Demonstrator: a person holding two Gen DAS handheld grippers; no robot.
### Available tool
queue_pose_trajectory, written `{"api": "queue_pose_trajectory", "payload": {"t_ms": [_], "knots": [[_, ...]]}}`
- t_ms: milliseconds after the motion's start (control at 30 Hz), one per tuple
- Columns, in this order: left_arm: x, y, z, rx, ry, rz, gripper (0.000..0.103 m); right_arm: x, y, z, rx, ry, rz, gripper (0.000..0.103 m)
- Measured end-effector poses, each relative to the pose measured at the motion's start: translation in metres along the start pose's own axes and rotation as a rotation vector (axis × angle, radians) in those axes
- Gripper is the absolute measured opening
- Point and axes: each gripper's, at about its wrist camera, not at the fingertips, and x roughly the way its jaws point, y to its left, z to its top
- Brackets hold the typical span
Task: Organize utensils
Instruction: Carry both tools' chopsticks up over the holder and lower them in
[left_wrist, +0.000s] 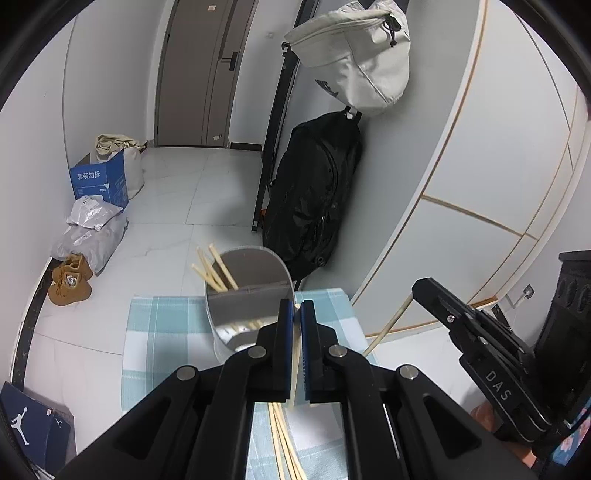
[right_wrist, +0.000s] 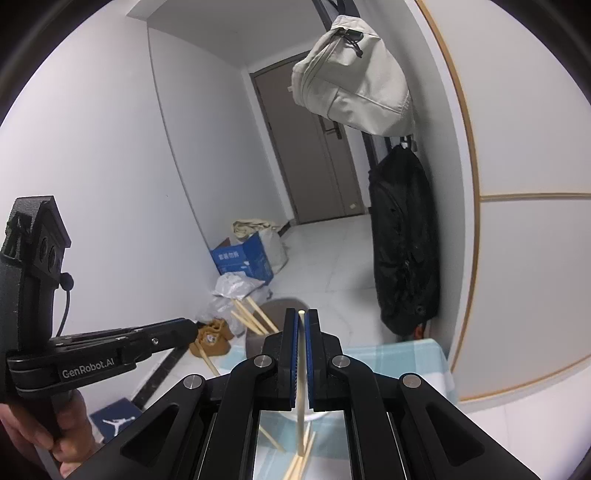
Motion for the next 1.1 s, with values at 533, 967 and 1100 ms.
{"api": "queue_pose_trajectory", "payload": {"t_ms": [533, 967, 1100], "knots": [[0.007, 0.031, 0.082, -0.088, -0.072, -0.026, 0.000, 0.047, 0.011, 0.089, -0.094, -0.001, 0.035, 0.003], [0.028, 0.069, 0.106, -0.151, -0.092, -0.026, 0.000, 0.106, 0.043, 0.122, -0.221, -0.005, 0.042, 0.003], [0.037, 0.085, 0.098, -0.191, -0.079, -0.031, 0.000, 0.126, 0.051, 0.114, -0.259, 0.021, 0.041, 0.003]]}}
